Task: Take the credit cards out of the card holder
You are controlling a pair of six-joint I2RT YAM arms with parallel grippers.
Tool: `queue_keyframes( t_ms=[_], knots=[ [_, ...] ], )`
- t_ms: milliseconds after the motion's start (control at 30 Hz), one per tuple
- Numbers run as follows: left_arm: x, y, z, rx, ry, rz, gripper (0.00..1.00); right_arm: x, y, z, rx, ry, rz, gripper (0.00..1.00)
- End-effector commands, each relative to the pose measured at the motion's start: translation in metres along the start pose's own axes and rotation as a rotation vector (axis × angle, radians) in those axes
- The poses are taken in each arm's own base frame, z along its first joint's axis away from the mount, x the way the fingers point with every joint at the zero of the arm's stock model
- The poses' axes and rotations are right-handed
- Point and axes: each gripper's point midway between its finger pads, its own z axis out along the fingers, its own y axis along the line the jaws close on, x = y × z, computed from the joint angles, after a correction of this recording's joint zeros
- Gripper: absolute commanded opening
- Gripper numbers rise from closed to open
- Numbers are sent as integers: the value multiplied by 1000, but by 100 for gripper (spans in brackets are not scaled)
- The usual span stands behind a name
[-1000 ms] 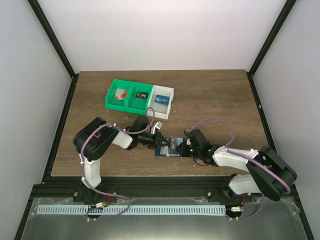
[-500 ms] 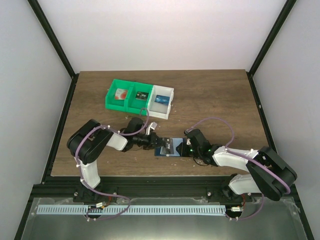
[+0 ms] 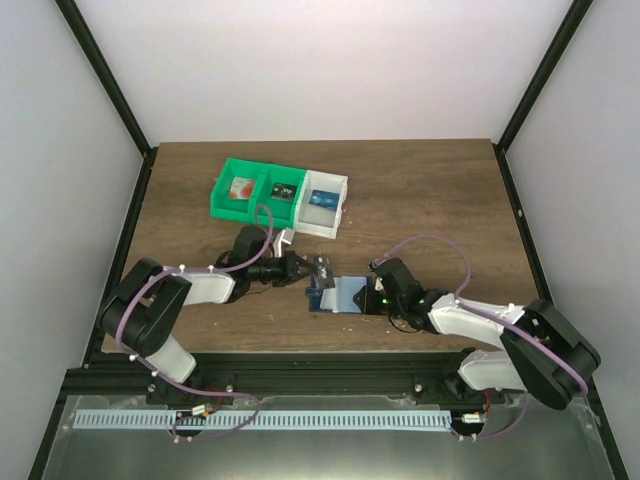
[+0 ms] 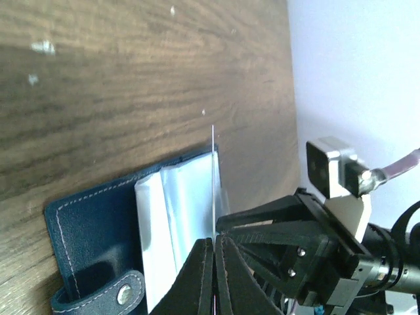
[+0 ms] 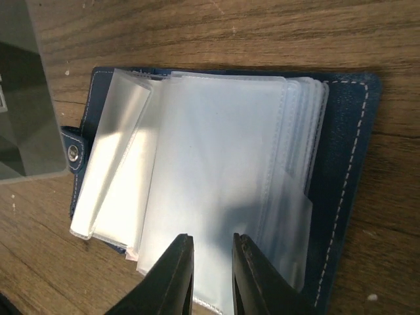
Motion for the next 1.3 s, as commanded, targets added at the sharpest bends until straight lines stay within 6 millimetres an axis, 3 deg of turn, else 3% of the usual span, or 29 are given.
queue_keyframes(
  t_ms=[0, 200, 467, 600, 767, 1000, 1133, 1267],
  knots=[
    [-17, -7, -16, -38, -84, 48, 0, -13, 10, -12, -6, -25, -21, 19],
    [-54, -20, -55, -95, -286, 103, 0, -29, 33, -33, -77, -71, -24, 31],
    [-117, -32, -132, -92, -703, 32, 0, -41, 40, -53, -86, -141, -17, 78],
    [-140, -44, -146, -114, -799, 75, 0, -42, 42, -58, -96, -148, -24, 99],
    [-168, -50, -147, -84, -854, 22, 0, -46, 46, -65, -102, -167, -44, 100],
    [-214, -38, -146, -116, -983, -83, 0, -58, 51, -81, -98, -228, -74, 100],
    [-238, -28, -140, -119, -1032, -131, 0, -64, 49, -91, -78, -266, -83, 100],
    [-247, -2, -134, -176, -1077, -255, 0, -64, 50, -99, -89, -286, -85, 100]
  ],
)
